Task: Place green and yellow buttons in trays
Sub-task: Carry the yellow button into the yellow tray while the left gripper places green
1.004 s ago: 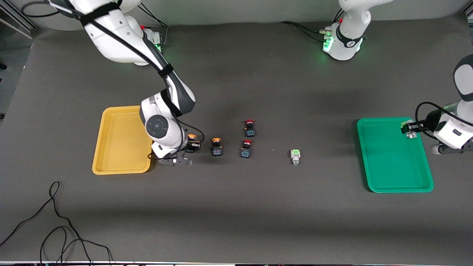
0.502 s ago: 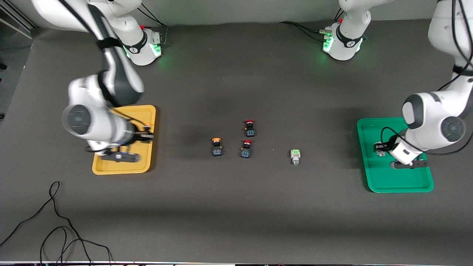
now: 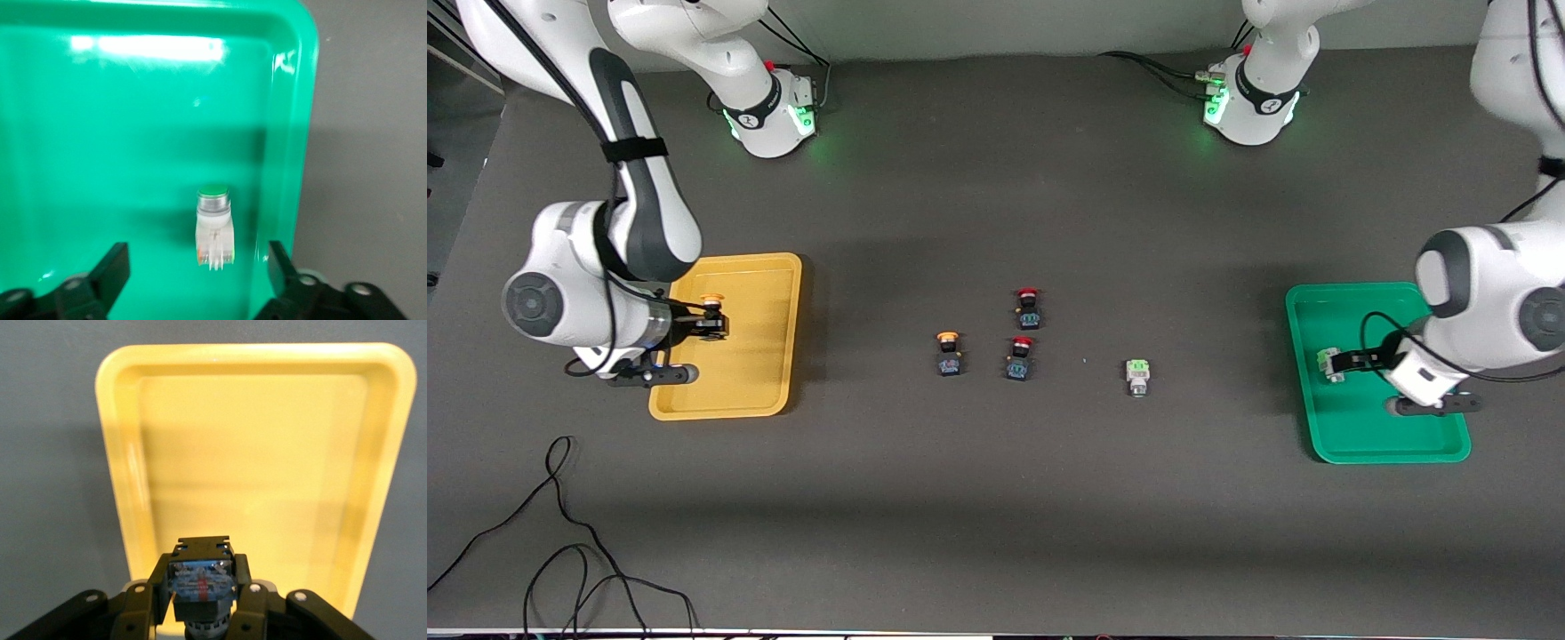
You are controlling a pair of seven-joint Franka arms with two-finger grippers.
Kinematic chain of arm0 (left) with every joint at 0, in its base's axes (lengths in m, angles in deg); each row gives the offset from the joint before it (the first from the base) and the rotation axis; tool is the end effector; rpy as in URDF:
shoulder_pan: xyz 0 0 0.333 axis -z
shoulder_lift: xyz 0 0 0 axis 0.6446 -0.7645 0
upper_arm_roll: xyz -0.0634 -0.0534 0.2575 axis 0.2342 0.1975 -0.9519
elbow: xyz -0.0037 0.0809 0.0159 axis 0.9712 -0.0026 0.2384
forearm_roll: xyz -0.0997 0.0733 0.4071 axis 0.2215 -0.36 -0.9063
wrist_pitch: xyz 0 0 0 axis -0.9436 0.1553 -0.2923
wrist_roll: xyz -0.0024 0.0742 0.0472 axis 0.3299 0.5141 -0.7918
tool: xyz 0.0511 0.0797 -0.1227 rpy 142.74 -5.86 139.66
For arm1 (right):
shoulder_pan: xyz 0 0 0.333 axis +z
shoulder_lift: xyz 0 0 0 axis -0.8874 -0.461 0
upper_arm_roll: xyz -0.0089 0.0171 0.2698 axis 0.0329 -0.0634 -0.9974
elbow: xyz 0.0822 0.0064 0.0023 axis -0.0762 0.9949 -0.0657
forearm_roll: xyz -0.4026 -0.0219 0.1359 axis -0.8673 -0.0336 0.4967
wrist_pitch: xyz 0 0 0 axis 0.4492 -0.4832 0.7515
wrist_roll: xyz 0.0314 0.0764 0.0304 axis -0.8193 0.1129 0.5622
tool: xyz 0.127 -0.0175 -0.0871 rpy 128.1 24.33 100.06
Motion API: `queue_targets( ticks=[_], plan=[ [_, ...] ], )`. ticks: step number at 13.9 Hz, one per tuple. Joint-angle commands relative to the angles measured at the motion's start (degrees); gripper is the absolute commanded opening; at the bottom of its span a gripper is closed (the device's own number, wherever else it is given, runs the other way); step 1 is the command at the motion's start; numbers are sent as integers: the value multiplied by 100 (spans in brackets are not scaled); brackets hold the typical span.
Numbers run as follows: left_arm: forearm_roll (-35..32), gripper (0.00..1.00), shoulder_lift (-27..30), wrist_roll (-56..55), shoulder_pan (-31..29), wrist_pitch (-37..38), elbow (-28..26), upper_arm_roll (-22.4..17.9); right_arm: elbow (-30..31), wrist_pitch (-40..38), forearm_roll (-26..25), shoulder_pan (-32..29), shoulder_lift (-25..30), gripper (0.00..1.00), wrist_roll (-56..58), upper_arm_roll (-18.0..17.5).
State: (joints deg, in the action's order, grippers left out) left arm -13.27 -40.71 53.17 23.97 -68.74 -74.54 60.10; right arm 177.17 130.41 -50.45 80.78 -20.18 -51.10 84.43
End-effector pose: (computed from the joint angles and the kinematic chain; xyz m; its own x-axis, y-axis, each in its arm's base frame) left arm 0.6141 0.0814 0.1824 0.9877 0.0678 -0.1406 0.0703 -0.9974 0.0126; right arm 0.5594 0.0082 0.1705 0.9740 0.0191 -0.2258 0.0206 -0.9998 0.0043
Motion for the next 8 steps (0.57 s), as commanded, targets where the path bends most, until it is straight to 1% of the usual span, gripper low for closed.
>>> queue_targets(
  ticks=[1, 2, 4, 6, 8],
  plan=[
    [-73, 100, 126, 37, 87, 1526, 1268, 6, 371, 802, 52, -30, -262, 0, 506, 48],
    [-73, 100, 143, -68, 140, 1643, 1411, 49, 372, 926, 52, -144, -403, 0, 664, 48],
    [-64, 100, 213, -217, 507, 1741, 1387, 67, 372, 1155, 52, -346, -623, 0, 1068, 48],
    [24, 100, 222, -742, 1077, 1741, 1325, 76, 380, 1375, 52, -583, -799, 0, 1385, 48],
    [94, 100, 170, -1594, 1859, 1636, 1342, 85, 381, 1420, 61, -681, -879, 0, 1474, 39]
  ],
)
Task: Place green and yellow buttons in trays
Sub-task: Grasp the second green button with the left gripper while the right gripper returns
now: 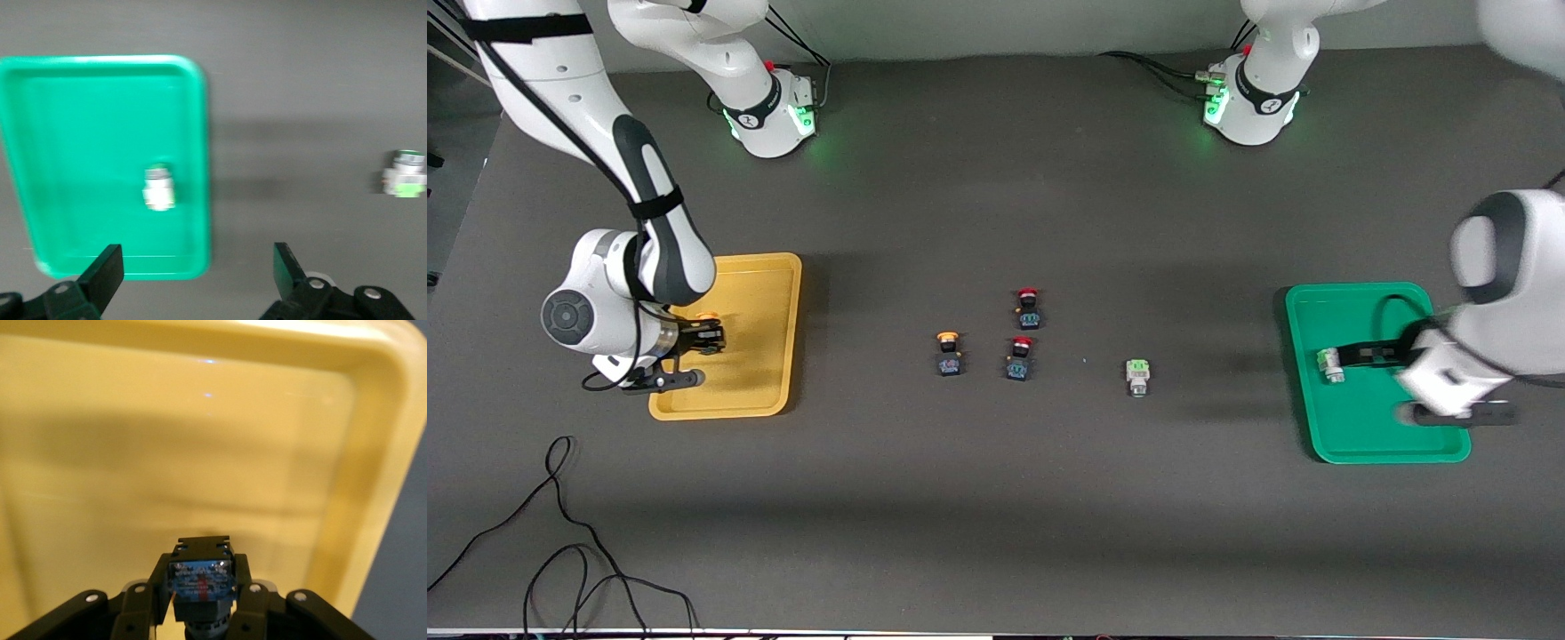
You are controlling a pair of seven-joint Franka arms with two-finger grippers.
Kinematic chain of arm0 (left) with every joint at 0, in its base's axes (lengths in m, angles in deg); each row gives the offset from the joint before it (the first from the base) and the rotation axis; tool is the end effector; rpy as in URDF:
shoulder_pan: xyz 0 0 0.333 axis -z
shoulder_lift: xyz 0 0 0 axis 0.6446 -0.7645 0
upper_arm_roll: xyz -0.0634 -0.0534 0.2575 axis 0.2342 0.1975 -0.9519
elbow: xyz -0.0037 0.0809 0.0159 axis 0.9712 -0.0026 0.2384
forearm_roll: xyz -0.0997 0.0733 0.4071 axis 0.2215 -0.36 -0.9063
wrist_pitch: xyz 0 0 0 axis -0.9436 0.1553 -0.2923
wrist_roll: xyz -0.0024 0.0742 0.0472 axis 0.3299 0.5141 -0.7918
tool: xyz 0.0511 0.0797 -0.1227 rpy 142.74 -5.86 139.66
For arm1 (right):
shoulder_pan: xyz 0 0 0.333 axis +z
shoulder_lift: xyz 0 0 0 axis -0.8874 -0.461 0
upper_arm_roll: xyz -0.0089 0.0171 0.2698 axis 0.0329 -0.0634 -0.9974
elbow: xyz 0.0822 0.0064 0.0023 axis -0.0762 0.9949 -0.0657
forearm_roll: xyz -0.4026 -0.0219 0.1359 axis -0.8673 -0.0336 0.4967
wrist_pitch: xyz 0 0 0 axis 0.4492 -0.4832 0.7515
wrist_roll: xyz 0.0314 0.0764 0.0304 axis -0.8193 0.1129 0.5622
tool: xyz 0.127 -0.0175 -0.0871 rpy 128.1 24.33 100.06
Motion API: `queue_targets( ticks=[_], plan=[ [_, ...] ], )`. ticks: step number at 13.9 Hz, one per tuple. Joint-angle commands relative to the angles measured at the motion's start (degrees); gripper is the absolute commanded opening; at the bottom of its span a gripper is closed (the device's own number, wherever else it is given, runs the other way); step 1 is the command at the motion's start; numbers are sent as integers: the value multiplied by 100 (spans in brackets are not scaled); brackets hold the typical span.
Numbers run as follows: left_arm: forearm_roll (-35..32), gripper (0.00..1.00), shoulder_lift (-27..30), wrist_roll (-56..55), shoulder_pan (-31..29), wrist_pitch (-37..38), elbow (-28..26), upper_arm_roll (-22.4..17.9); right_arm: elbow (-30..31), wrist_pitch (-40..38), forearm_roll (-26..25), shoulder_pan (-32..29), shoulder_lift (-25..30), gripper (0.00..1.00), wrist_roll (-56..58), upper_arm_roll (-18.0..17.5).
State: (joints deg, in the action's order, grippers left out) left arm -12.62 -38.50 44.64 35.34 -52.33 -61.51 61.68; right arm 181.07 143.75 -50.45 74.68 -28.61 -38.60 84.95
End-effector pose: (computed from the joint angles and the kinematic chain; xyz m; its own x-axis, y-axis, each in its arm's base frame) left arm 0.6455 -0.0533 0.2938 0.9869 0.0115 -0.1609 0.0107 -0.9999 -0.0060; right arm 0.5362 -0.0687 0.0804 0.9708 0.1150 -0.2105 0.1219 -0.9923 0.0203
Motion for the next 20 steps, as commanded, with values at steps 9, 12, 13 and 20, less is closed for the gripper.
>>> queue_targets(
  ticks=[9, 12, 13, 20],
  plan=[
    [118, 100, -771, -1938, 2052, -1346, -381, -91, -860, -2011, 474, 18, 605, 100, -257, -21],
    [21, 100, -1167, -2352, 2263, -2130, -549, -99, -1266, -2523, 614, 455, 755, 100, -986, -74],
    [-66, 100, -1299, -2449, 2273, -2298, -550, -108, -1389, -2594, 754, 649, 790, 100, -1284, -74],
    [-295, 29, -1669, -2800, 2273, -2590, -558, -126, -2347, -2175, 1379, 2389, 229, 100, -4070, -74]
  ],
)
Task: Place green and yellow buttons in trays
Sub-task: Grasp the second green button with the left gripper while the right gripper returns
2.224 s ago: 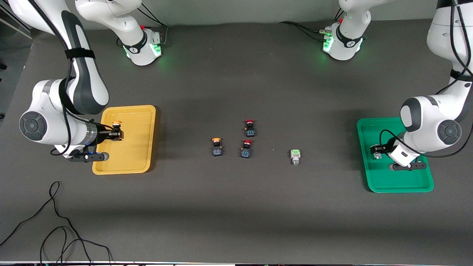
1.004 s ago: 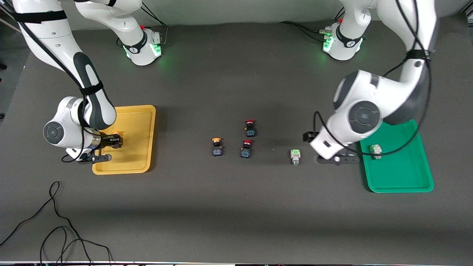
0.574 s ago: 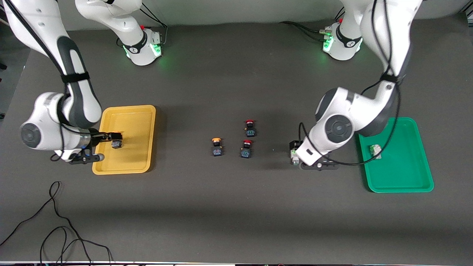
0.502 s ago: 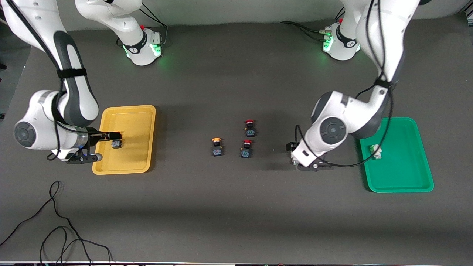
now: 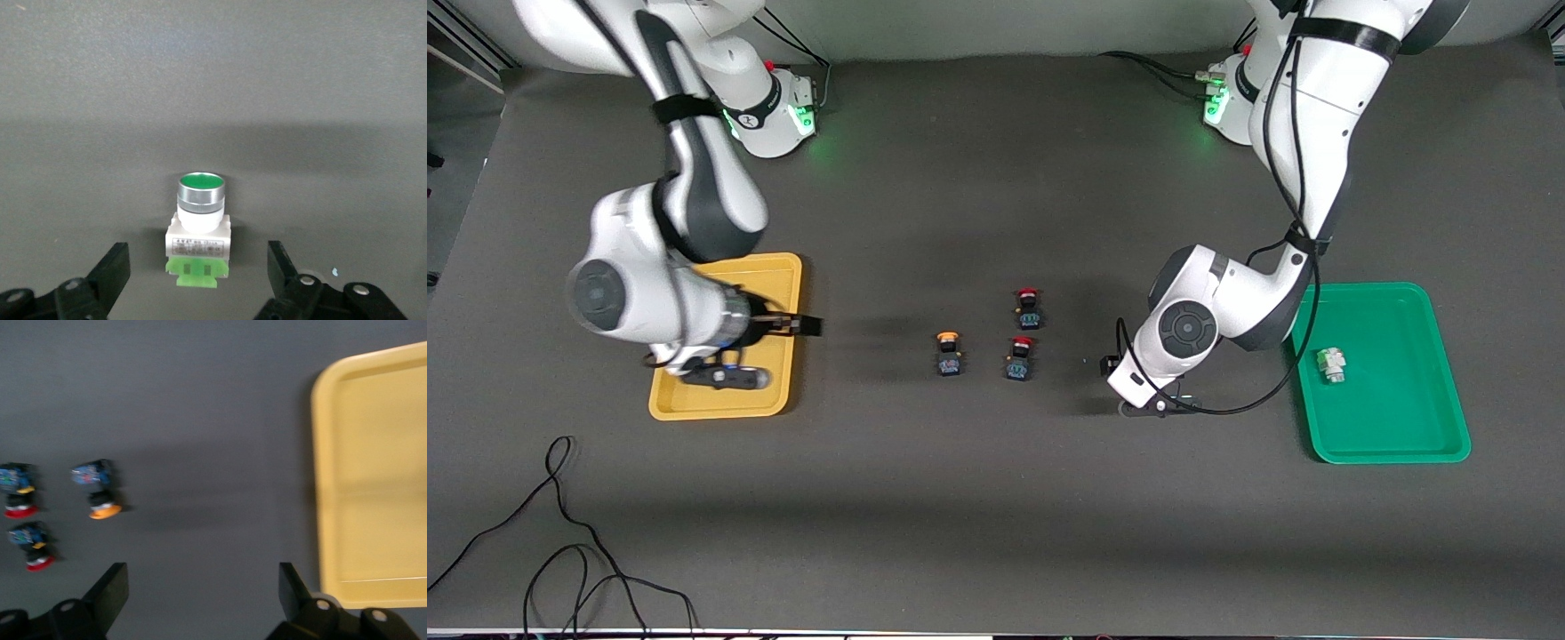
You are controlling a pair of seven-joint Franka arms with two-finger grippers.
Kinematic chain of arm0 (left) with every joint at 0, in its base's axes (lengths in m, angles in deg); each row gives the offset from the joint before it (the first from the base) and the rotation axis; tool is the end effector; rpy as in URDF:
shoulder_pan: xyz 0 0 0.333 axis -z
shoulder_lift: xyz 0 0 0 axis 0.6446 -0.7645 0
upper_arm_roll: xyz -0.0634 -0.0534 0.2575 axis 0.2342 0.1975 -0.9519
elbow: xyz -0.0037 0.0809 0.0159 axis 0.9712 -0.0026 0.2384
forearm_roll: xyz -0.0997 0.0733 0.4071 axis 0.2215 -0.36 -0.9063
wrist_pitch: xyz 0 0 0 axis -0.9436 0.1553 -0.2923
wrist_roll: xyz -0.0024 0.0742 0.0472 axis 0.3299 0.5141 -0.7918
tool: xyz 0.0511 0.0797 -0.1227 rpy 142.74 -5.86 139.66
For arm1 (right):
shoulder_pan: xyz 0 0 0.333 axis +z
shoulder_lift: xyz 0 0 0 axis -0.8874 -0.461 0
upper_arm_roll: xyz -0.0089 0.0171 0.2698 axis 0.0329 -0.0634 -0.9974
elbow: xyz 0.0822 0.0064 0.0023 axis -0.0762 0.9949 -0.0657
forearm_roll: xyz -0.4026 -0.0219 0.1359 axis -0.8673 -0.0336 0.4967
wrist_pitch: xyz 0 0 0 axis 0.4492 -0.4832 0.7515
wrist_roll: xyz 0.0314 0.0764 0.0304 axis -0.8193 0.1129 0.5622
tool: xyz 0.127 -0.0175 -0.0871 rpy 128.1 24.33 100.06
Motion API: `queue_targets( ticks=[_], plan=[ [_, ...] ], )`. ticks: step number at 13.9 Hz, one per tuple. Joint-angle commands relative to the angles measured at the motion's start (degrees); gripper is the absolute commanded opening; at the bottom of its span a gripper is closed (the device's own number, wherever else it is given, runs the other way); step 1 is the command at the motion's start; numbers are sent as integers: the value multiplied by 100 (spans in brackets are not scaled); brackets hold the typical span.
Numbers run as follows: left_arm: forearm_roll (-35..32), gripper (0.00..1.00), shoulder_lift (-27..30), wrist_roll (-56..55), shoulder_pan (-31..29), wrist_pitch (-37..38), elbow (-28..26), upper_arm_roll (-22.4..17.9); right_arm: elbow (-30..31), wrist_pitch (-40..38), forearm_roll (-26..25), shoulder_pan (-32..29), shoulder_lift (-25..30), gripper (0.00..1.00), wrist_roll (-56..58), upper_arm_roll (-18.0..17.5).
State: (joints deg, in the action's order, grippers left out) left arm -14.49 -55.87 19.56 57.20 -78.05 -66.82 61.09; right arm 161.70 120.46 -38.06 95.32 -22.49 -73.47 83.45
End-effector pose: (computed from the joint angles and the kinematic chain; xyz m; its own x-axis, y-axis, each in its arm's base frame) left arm 0.5775 -0.2923 0.0860 0.9920 0.0600 -0.1110 0.0587 -0.9982 -0.0149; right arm 0.5883 0.2097 0.2564 0.9620 -0.1567 -0.2238 -0.1839 -0.9772 -0.1061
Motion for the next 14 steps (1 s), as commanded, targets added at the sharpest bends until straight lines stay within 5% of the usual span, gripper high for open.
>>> queue_targets(
  ticks=[1, 5, 7, 11, 14],
  plan=[
    [-108, 23, 59, -319, 78, -35, -27, -67, -419, 408, 141, 526, -497, 100, -847, 76],
    [-108, 14, 32, -468, 60, -36, -10, -67, -419, 1655, 219, 1186, -1208, 100, -1553, 59],
    [-91, 14, 294, -574, 7, 114, 34, -59, -428, 2270, 666, 1467, -1647, 100, -1553, 58],
    [575, 12, 1427, -15, -449, 1999, 595, -32, -858, 2590, 800, 1609, -2465, 100, -1544, 50],
    [867, 12, 2061, 1345, -1439, 2994, 650, -41, -894, 2747, 800, 1688, -2686, 97, -1492, 41]
  ],
)
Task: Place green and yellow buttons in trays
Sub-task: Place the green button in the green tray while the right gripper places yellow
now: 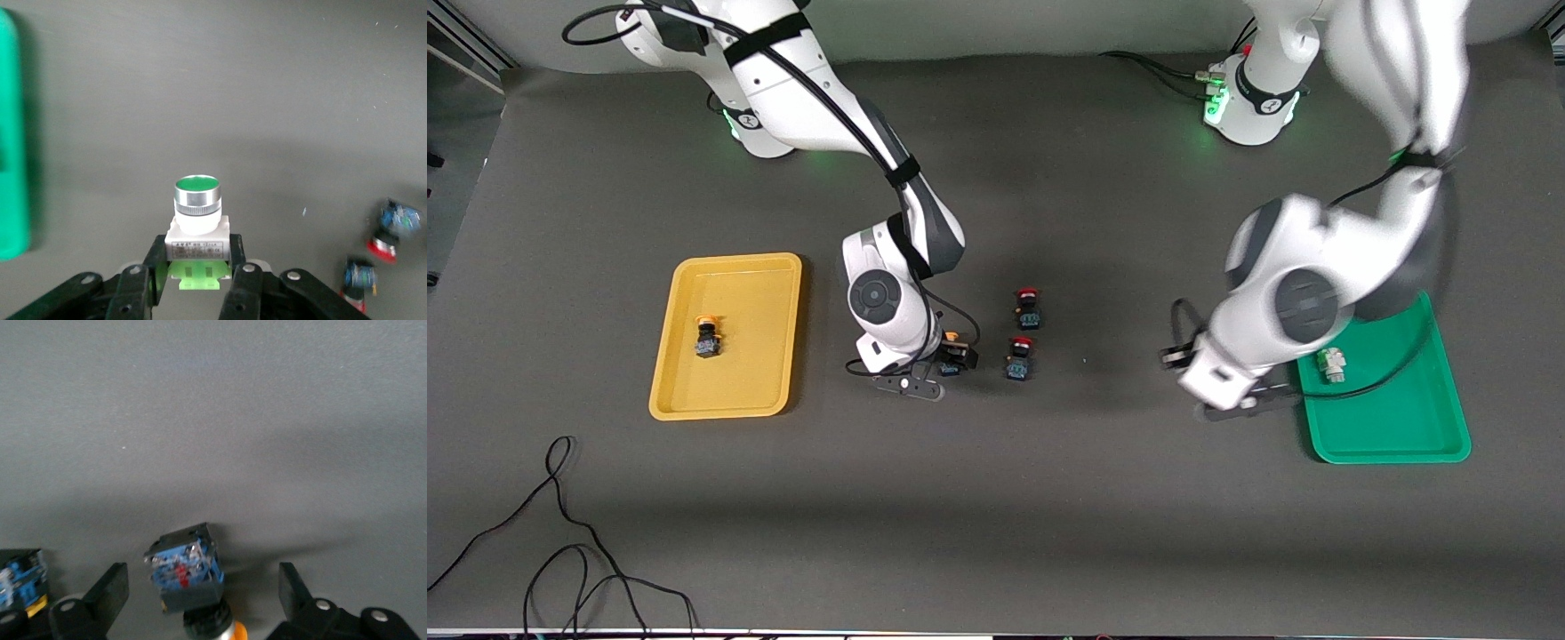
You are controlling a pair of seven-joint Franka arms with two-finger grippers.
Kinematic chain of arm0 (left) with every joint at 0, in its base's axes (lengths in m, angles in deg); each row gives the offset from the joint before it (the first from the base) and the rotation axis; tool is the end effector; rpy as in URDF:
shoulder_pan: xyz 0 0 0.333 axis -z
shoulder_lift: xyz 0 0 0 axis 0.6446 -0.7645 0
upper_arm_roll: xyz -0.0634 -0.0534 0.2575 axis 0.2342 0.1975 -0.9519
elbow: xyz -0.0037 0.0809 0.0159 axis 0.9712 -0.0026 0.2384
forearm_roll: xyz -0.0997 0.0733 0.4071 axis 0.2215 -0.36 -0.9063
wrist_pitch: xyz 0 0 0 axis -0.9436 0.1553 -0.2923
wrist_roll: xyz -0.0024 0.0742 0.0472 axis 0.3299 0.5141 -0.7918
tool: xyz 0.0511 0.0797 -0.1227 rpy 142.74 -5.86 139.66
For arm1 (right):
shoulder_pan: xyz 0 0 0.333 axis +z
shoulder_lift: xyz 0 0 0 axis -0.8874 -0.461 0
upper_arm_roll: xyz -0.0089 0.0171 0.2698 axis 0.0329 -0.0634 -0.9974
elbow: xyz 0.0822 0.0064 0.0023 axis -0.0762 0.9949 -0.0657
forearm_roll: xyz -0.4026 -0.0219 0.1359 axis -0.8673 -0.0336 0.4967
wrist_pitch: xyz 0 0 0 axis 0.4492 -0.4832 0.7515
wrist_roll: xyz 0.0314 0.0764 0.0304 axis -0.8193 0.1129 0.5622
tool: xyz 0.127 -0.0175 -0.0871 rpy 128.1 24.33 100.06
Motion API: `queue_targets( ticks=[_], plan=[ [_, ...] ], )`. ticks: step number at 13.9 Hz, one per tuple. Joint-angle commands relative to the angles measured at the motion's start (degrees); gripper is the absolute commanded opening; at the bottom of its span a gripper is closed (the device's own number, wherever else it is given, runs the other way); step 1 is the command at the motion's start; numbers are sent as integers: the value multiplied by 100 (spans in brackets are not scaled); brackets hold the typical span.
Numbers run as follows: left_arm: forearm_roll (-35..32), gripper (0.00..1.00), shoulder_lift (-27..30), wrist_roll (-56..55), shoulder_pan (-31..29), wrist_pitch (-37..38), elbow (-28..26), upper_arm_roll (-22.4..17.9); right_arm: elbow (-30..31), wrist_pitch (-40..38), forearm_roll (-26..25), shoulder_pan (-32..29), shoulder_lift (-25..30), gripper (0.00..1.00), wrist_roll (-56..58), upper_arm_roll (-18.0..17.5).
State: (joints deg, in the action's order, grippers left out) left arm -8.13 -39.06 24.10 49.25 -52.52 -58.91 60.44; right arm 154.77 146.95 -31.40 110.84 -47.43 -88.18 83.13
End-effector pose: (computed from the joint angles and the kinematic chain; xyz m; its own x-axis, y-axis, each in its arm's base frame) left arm 0.6264 -0.2060 0.3092 0.9741 0.1718 -0.1469 0.1755 -0.9844 0.0129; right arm 0.5594 0.3692 0.0681 0.9642 -0.2597 -0.0541 -0.2633 -0.9617 -0.0762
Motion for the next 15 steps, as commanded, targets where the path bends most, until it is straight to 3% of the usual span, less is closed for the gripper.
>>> queue_targets(
  ticks=[1, 2, 3, 5, 8, 11, 14, 15],
  plan=[
    [240, 12, 487, 1505, -1091, 792, -150, 15, -201, 108, 133, 189, -210, 68, 5, 81],
    [214, 12, 575, 2068, -1574, 952, -150, 7, -201, 100, 133, 181, -193, 7, -4, 81],
    [126, 12, 593, 2491, -1962, 980, -158, -2, -184, 100, 133, 189, -166, 0, -4, 81],
    [-293, 11, 515, 3117, -2639, 823, -193, -11, -201, 73, 133, 172, -105, 0, -47, 90],
    [-683, 11, 208, 3515, -3108, -727, -938, -11, -201, -398, 133, 110, 245, 0, 5, 169],
    [-920, 11, -354, 3507, -3152, -1978, -1554, -63, -201, -1645, 46, 84, 1096, 0, 49, 695],
    [-1017, 13, -864, 3515, -3144, -2481, -1653, -284, -175, -2710, -138, 93, 1809, 0, 267, 1292],
    [-1061, 35, -909, 3515, -3144, -2491, -1653, -310, -166, -3000, -322, 93, 1977, 0, 425, 1520]
  ],
)
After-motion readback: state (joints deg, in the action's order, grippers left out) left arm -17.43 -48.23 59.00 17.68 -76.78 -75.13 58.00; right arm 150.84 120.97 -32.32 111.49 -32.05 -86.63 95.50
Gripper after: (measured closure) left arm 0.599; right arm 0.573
